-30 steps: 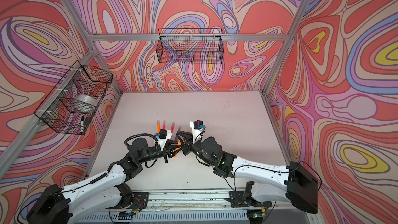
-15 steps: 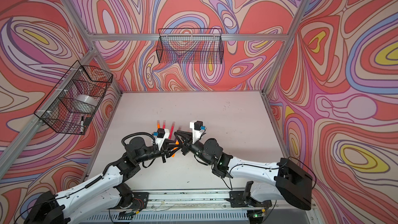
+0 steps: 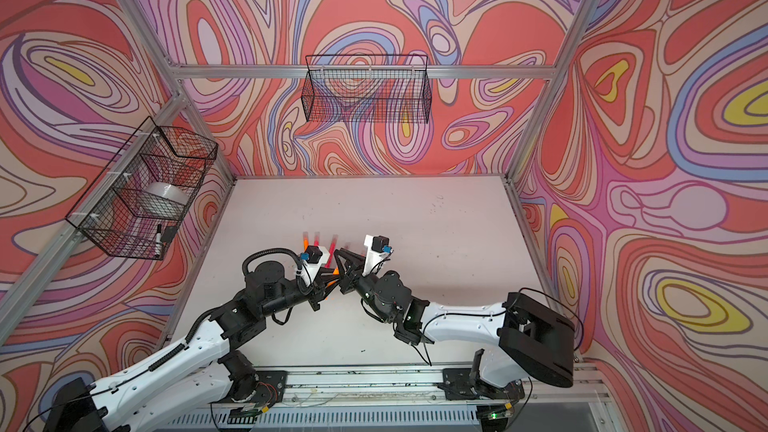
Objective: Insert pens into pen caps
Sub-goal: Put on the pen cap to the pen, then place the pen at the center of the table.
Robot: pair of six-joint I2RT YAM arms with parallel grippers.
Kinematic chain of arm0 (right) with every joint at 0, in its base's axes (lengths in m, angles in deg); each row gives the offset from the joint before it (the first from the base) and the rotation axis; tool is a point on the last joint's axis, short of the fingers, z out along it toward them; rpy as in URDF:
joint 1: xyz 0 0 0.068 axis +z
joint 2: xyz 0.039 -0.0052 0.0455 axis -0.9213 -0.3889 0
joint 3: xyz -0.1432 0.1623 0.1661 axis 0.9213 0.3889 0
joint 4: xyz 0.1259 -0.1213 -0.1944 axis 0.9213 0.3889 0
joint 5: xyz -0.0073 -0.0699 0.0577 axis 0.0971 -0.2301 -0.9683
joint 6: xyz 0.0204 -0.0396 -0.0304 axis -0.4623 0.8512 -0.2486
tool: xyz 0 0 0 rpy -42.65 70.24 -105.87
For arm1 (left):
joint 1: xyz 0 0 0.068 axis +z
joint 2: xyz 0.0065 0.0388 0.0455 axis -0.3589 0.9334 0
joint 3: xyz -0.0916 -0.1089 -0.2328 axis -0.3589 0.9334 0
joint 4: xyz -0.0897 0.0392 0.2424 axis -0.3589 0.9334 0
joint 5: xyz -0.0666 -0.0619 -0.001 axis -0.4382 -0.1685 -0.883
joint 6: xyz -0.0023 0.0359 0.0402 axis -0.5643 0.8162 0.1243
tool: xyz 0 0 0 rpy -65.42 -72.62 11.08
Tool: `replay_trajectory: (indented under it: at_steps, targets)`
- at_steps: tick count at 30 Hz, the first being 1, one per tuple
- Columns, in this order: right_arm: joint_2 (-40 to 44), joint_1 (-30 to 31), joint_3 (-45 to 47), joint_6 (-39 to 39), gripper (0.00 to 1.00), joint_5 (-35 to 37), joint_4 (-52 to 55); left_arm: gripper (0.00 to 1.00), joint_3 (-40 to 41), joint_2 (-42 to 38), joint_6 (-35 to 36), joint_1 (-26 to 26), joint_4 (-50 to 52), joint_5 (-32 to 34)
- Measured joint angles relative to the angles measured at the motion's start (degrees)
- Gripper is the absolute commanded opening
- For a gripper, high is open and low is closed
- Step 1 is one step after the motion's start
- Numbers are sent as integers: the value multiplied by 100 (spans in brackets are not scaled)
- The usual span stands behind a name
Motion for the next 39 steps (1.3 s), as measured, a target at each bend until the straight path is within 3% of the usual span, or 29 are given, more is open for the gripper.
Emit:
replay_trajectory:
  at_steps: [6, 14, 21, 23, 29, 39]
  targets:
    - [-17, 136, -175, -433, 0, 531, 581, 0, -11, 83, 247, -284, 92, 695]
    - [39, 157, -367, -649, 0, 756, 1239, 0, -57, 254, 291, -308, 122, 706]
    - [612, 516, -407, -374, 48, 901, 2352, 0, -140, 433, 94, -160, -295, 286]
    - [809, 612, -560, -247, 55, 914, 2761, 0, -140, 483, -26, -70, -490, 254]
    - [1294, 719, -857, 9, 64, 1058, 3901, 0, 229, 754, -424, -83, -1460, -24]
    - [2358, 721, -662, -656, 71, 2179, 5895, 0, 120, 2393, -1469, -125, -1639, 170]
